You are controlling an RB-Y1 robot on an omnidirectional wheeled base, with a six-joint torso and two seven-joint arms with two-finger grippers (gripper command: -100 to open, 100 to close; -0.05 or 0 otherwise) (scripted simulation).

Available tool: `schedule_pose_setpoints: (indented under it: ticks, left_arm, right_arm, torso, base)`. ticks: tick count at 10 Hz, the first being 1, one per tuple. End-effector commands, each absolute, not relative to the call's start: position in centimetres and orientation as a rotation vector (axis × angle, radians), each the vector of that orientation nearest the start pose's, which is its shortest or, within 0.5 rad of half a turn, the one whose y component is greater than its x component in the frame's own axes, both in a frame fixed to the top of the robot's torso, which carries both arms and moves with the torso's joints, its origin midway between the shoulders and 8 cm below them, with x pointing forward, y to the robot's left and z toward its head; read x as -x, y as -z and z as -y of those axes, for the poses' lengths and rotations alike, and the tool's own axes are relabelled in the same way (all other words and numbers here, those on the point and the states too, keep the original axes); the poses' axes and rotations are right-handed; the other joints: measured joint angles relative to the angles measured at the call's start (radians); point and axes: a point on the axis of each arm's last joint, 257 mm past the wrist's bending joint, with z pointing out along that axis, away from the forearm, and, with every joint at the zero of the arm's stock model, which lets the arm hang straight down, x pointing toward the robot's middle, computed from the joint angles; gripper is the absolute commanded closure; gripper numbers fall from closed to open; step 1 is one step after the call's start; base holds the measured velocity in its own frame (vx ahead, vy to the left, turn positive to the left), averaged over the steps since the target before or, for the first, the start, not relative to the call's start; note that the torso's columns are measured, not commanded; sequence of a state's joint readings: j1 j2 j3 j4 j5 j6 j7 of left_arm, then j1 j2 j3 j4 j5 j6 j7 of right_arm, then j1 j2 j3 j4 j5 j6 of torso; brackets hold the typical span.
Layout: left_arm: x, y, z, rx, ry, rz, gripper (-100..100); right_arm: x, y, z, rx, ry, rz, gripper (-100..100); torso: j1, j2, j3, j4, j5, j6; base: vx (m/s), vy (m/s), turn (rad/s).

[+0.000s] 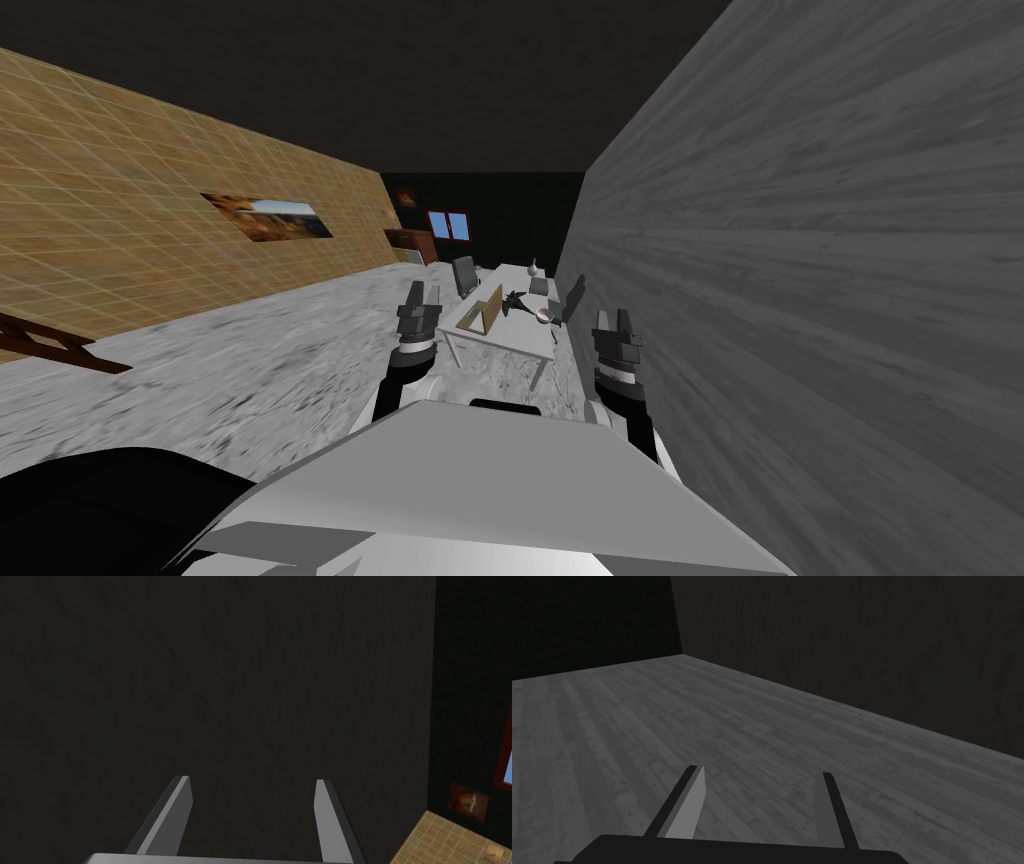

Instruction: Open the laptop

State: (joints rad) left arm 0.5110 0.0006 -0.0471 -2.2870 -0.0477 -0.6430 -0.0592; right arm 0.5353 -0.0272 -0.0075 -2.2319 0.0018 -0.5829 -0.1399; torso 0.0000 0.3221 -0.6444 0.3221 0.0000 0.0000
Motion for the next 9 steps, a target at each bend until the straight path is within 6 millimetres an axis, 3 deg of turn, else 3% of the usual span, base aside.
schedule_pose_setpoints:
  ticks: [1,4,5,6,9]
  left_arm:
    - [-31.9,-4.9,-25.4,0.499,1.293,-0.555,0]
    - [-31.9,-4.9,-25.4,0.499,1.293,-0.555,0]
    - [-32.1,-4.6,-25.0,0.483,1.292,-0.59,-100]
    - [-32.2,-4.4,-24.8,0.475,1.291,-0.616,-100]
    - [-33.2,-3.0,-24.2,0.474,1.271,-0.718,-100]
  right_arm:
    - [-33.6,-0.8,28.2,-0.687,-1.414,-0.597,0]
    - [-33.6,-0.8,28.2,-0.687,-1.414,-0.596,0]
    - [-33.6,-0.8,28.2,-0.687,-1.414,-0.596,0]
    - [-33.6,-0.7,28.2,-0.687,-1.414,-0.597,0]
    - [-33.6,-0.7,28.2,-0.688,-1.414,-0.597,0]
  torso:
    - [0.0,0.074,-0.147,0.074,0.0,0.0]
    - [0.0,0.296,-0.59,0.295,0.0,0.0]
    - [0.0,0.369,-0.738,0.369,0.0,0.0]
    - [0.0,0.403,-0.807,0.402,0.0,0.0]
    - [0.0,0.415,-0.832,0.415,0.0,0.0]
  base:
    - [0.0,0.0,0.0]
    - [0.0,0.0,0.0]
    - [0.012,-0.001,-0.016]
    - [0.014,-0.002,-0.025]
    - [0.028,-0.002,-0.039]
